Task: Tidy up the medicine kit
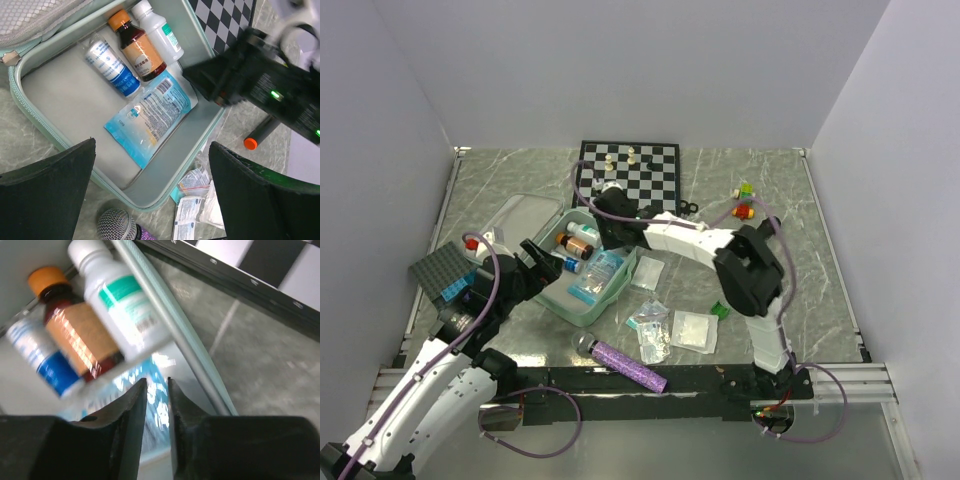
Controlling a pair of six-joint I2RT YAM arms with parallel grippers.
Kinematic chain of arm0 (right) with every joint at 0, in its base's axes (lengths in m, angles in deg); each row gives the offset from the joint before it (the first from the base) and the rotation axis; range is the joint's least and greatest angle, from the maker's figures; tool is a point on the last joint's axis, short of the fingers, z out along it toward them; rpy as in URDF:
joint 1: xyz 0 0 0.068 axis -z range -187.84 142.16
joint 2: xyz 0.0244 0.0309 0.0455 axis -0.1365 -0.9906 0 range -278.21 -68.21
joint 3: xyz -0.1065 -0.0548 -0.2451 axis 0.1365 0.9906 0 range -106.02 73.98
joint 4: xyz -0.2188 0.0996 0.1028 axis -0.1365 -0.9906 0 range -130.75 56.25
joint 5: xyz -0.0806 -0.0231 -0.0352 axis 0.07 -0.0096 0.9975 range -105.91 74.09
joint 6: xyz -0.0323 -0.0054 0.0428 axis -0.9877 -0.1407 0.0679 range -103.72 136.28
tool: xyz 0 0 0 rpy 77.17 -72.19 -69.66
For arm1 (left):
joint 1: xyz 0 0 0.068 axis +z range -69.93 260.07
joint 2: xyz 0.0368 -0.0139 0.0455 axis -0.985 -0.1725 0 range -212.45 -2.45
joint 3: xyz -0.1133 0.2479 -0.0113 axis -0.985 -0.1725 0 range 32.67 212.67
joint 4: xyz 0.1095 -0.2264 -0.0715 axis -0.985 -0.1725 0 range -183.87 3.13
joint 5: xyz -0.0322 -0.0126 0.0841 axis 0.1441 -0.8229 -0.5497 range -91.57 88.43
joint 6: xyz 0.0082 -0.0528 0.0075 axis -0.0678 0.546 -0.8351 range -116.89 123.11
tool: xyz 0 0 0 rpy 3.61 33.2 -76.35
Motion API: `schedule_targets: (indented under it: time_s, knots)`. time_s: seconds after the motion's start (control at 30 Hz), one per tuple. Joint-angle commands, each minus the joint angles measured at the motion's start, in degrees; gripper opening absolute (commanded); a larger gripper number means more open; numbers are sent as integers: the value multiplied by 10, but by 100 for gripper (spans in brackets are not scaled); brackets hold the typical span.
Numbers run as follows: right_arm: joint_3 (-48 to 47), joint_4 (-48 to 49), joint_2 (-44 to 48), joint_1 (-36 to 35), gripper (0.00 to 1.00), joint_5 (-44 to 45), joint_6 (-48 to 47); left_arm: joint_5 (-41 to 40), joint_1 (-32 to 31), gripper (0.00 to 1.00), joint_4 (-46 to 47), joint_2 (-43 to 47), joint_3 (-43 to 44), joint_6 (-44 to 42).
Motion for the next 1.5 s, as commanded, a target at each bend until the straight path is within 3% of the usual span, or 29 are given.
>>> schedule_targets:
  time_s: [0.0, 0.17, 0.3, 0.4, 0.5, 0.7, 0.9, 1.13, 1.47]
  knots:
    - [58, 72, 150, 4, 35, 5, -12, -15, 0, 99, 9, 4, 17, -7]
    - [122, 72, 259, 3, 43, 30, -12, -26, -1, 99, 3, -1, 30, -14]
    - [244, 99, 358, 3, 50, 52, -1, -21, 0, 99, 12, 4, 21, -14]
    - [362, 128, 421, 5, 59, 0, -3, 3, -1, 99, 29, 1, 10, -15]
    - [429, 66, 477, 4, 64, -60, 4, 34, -1, 99, 46, -6, 2, -22]
    - [608, 111, 641, -64, 84, -39, 26, 49, -1, 99, 70, -21, -17, -10]
    - [601, 78, 591, -87, 86, -21, 36, 56, -1, 99, 78, -64, -4, -11]
    - [567, 68, 522, -122, 80, 52, 74, 58, 0, 98, 77, -67, -13, 2]
    - [545, 64, 440, -122, 77, 50, 92, 51, 0, 99, 70, -58, -29, 4]
